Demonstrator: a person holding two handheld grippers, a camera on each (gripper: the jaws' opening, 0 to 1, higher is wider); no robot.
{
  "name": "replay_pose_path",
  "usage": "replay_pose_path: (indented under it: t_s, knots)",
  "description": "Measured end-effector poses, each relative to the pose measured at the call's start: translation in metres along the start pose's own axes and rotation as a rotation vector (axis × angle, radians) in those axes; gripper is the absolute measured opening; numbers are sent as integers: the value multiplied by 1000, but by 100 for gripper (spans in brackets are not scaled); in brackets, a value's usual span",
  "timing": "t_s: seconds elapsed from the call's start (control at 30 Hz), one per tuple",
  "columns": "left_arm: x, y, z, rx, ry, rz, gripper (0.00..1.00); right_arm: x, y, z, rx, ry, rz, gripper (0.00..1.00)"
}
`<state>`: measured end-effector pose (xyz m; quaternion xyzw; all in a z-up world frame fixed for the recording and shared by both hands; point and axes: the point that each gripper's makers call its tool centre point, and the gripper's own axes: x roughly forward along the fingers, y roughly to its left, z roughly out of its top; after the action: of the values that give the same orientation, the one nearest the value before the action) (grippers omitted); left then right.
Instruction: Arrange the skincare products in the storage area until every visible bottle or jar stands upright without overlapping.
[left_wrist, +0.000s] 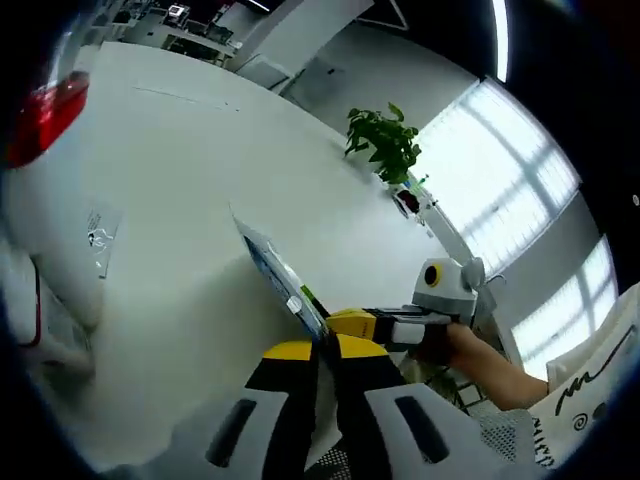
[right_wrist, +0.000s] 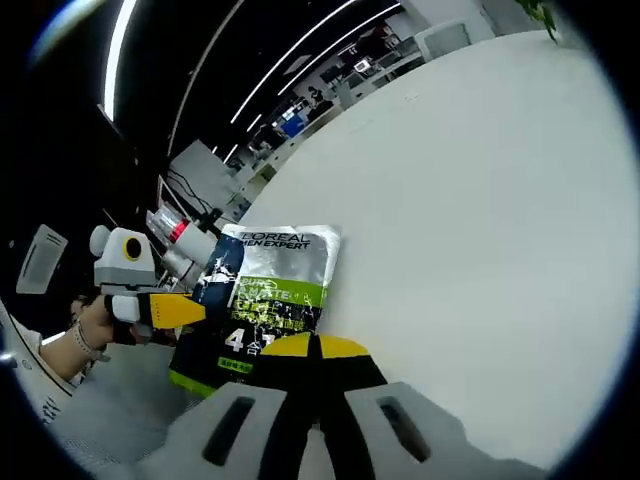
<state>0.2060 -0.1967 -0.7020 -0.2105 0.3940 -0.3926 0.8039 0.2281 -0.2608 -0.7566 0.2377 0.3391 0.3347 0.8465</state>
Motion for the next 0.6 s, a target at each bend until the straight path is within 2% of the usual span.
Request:
replay_pose_path:
  t_s: [0.17,0.2,0.27,0.37,0.5,0.6]
  knots:
    - [-18,-18,20,107,-61,-37,0,-5,19,13,-17,-44,45,1]
    - [-25,-23,24,161,-62,-50,0,-7,27,17,-24,-58,58,1]
    - [-34,-28,32,305,-80,-37,0,-9,39,24,-51,-84,79,1]
    - [-45,-35,38,353,-85,-44,0,-11,54,32,-82,-105,108,1]
    - [-71,-45,50,400,-126,-72,0,-16,81,48,-97,-167,194,1]
    - [-88,-51,55,424,-148,-98,0,-18,104,52,-136,-181,245,1]
